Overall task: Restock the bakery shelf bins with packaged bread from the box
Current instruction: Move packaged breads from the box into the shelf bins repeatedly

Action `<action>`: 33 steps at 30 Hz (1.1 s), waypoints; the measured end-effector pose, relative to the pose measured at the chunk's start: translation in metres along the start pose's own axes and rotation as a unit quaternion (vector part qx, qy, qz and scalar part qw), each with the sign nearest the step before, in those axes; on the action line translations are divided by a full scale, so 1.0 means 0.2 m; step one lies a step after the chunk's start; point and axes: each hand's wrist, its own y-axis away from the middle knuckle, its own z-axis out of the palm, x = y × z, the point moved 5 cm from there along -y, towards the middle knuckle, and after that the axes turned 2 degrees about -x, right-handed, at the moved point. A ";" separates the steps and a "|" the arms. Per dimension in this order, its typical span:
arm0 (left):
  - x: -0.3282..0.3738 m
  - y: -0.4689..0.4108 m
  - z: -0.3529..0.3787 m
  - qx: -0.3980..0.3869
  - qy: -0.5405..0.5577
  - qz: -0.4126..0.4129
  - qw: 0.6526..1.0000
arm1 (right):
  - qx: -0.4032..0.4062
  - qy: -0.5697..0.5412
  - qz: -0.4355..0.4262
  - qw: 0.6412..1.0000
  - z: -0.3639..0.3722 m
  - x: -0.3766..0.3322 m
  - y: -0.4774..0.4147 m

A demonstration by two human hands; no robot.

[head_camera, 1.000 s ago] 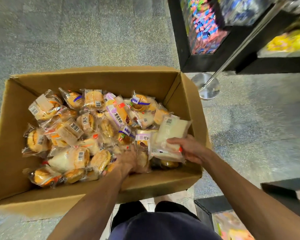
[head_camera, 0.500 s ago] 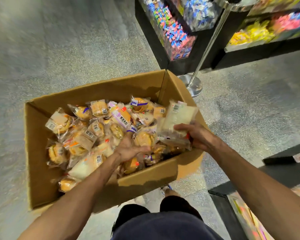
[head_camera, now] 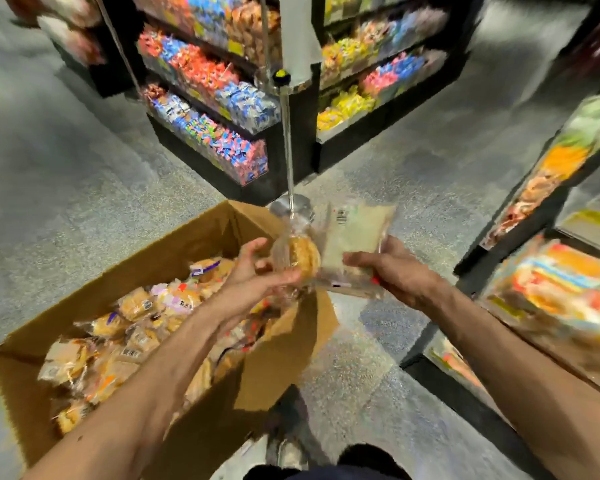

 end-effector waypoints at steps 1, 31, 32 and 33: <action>0.05 -0.03 0.13 -0.037 -0.009 0.009 0.999 | 0.024 0.002 -0.010 1.000 -0.09 -0.02 0.08; -0.11 1.26 4.17 -0.506 -0.063 -0.009 0.860 | 0.625 -0.117 -0.138 0.759 -2.40 0.70 3.55; -0.12 1.27 4.25 -0.503 -0.074 -0.018 0.861 | 0.627 -0.124 -0.135 0.757 -2.46 0.72 3.58; -0.14 1.27 4.33 -0.503 -0.077 -0.037 0.860 | 0.630 -0.132 -0.134 0.753 -2.52 0.73 3.61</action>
